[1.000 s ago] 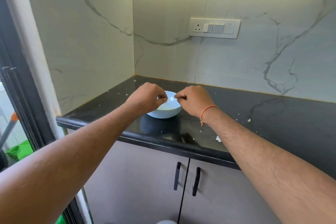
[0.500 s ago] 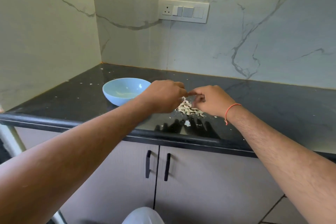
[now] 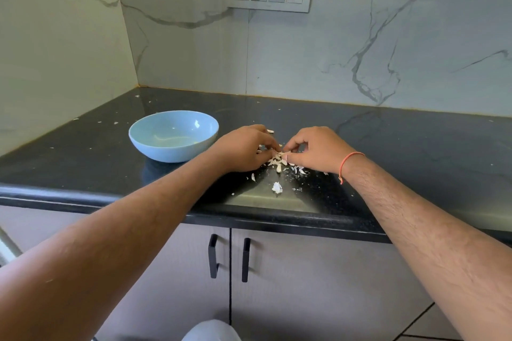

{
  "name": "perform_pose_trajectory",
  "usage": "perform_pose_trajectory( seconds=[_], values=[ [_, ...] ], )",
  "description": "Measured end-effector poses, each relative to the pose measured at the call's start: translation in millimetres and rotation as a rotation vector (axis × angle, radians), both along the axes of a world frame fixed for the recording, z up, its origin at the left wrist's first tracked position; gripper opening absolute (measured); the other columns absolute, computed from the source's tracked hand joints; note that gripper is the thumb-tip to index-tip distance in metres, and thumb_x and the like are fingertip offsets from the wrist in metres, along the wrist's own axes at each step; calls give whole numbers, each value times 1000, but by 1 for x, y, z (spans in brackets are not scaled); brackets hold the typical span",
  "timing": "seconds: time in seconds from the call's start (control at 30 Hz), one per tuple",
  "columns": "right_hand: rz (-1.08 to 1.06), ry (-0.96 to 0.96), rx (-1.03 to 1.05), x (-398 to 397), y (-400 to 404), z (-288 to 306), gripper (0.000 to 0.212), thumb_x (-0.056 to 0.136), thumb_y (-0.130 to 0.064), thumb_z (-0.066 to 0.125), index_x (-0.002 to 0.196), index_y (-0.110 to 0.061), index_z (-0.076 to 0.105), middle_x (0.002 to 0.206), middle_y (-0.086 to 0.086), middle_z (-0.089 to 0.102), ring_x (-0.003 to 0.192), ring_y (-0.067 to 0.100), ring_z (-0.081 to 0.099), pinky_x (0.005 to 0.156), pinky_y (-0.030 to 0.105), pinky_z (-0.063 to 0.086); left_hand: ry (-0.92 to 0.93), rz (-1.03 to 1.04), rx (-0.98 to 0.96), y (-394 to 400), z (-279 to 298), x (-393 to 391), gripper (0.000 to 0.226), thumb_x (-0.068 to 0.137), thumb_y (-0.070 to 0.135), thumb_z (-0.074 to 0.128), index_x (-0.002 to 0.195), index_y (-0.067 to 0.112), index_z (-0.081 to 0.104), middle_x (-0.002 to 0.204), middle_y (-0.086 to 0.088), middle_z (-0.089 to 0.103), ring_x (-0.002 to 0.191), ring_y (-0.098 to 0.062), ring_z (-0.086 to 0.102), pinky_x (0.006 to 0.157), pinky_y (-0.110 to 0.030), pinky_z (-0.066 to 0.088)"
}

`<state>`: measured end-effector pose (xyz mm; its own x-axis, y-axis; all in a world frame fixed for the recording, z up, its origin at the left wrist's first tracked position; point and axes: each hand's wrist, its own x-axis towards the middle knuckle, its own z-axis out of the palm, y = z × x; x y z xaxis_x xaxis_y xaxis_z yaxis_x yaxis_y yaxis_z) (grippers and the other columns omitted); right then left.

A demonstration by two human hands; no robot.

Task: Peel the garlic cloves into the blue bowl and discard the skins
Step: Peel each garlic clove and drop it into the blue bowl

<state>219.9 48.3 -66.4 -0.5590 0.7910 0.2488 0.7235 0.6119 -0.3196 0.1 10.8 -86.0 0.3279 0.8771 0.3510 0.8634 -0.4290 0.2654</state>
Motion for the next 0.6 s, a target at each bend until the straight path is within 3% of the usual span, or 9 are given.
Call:
perform_pose_trajectory(
  seconds=[0.1,0.2,0.33,0.43,0.53,0.6],
  values=[
    [29,37,-31,0,8,-4,10,85,-43,82,89,-34,81,83,-16,71,69,-7,61,67,18,43,-107,5,22,7,-10,-3,19,98,35,68,113,35,80,103,17,60,84,5,57,80,-28,49],
    [35,208,-8,6,13,-20,12,92,-42,76,89,-32,82,89,-15,73,78,4,65,73,25,53,-136,12,49,11,-14,-6,17,98,36,69,111,34,80,103,18,62,81,12,56,76,-27,50],
    [3,423,-21,9,17,-25,24,95,-48,71,89,-27,82,86,-15,72,78,-2,63,74,22,47,-173,-11,145,10,-14,-4,23,96,36,72,118,30,75,110,13,68,83,22,54,73,-16,41],
    [14,451,-35,7,14,-24,26,92,-50,74,83,-27,81,80,-14,73,68,-1,60,69,19,45,-188,-84,161,6,-12,-3,38,93,41,76,129,30,70,117,15,68,84,7,61,73,-17,48],
    [34,552,-61,1,11,-22,28,88,-52,76,77,-27,80,71,-7,72,60,1,54,62,19,44,-206,-137,200,5,-11,-4,29,94,38,78,120,25,76,107,16,71,77,-11,66,72,-28,55],
    [47,597,-89,-3,10,-21,29,88,-53,76,77,-26,80,74,5,73,62,6,54,63,24,45,-259,-132,245,7,-11,-4,21,94,33,80,111,21,80,97,16,72,73,-12,65,69,-24,51]
  ],
)
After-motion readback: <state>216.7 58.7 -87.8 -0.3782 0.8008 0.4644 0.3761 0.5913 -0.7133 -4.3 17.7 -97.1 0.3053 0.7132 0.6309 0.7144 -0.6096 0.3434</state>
